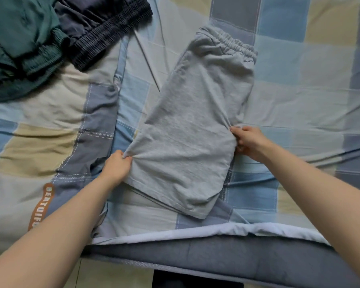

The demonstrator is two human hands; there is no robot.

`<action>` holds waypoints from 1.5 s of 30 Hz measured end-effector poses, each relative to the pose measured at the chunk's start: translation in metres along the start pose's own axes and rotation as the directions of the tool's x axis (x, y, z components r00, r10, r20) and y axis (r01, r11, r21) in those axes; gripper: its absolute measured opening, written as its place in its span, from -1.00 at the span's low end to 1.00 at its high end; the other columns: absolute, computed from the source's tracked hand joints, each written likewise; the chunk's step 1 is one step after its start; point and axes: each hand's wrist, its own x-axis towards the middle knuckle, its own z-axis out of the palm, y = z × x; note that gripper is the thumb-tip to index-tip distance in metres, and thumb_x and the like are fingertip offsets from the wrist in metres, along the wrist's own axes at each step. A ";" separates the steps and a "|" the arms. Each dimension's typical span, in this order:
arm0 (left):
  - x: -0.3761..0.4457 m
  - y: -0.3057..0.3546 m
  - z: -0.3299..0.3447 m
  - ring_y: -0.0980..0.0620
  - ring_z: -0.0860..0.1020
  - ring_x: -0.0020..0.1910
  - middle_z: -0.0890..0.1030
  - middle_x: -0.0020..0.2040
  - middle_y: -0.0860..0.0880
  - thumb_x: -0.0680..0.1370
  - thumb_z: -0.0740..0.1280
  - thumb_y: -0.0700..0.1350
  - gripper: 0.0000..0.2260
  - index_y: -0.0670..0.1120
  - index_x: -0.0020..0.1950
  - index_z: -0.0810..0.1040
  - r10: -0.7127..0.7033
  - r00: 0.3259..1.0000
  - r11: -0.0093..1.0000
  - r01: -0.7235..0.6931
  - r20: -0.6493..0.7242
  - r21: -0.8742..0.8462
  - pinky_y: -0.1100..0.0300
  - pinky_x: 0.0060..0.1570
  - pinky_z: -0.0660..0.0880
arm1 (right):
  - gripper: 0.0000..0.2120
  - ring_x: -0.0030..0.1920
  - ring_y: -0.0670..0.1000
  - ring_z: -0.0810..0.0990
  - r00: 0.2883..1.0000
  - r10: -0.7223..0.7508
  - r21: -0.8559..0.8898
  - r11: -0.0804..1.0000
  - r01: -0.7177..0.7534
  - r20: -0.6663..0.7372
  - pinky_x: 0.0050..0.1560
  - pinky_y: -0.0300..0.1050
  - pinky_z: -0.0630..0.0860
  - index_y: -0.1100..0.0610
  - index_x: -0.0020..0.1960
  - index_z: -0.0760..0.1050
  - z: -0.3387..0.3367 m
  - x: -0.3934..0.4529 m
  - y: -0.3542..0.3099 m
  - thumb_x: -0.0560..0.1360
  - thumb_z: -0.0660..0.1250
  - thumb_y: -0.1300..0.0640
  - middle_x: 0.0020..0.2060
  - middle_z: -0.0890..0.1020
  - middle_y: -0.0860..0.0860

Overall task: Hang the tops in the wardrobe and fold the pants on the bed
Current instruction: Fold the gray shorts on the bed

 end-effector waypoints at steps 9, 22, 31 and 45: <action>-0.014 -0.012 0.003 -0.04 0.53 -0.05 0.59 -0.03 -0.12 0.55 0.38 -0.19 -0.87 -0.21 0.06 0.55 0.013 0.999 0.961 -0.004 0.030 -0.275 0.15 -0.05 0.39 | -0.40 0.16 0.07 0.61 0.916 0.165 0.295 0.913 -0.282 0.366 0.10 -0.04 0.54 0.18 0.29 0.48 0.033 -0.060 0.074 0.36 0.45 -0.13 0.14 0.64 0.08; -0.094 0.000 0.018 -0.05 0.66 -0.10 0.66 0.05 -0.16 0.52 0.36 -0.31 -0.78 -0.22 0.17 0.55 0.055 0.863 0.736 0.304 0.502 -0.605 0.13 -0.13 0.63 | -0.32 -0.02 0.01 0.68 0.991 -0.130 0.296 0.945 0.135 -0.036 -0.02 -0.11 0.61 0.15 0.11 0.54 -0.029 -0.146 0.112 0.10 0.63 -0.12 -0.02 0.70 0.04; -0.157 -0.037 0.112 0.03 0.51 -0.36 0.59 -0.21 -0.17 0.49 0.40 -0.34 -0.88 -0.16 -0.13 0.52 -0.178 0.917 0.822 0.338 0.357 -0.458 0.22 -0.30 0.50 | -0.78 -0.11 0.02 0.63 0.989 0.146 0.086 0.986 -0.146 0.009 -0.02 -0.01 0.56 0.21 0.13 0.48 -0.087 -0.171 0.197 0.50 0.37 0.26 0.02 0.63 0.15; -0.171 -0.013 0.076 0.03 0.53 -0.23 0.56 -0.16 -0.11 0.51 0.38 -0.28 -0.63 -0.02 0.23 0.37 -0.156 0.949 0.827 0.277 0.275 -0.489 0.15 -0.18 0.53 | -0.61 -0.23 0.09 0.57 0.997 0.022 -0.086 0.996 -0.028 -0.069 -0.24 -0.02 0.63 0.05 0.21 0.29 -0.089 -0.181 0.162 0.49 0.32 0.34 -0.27 0.54 0.16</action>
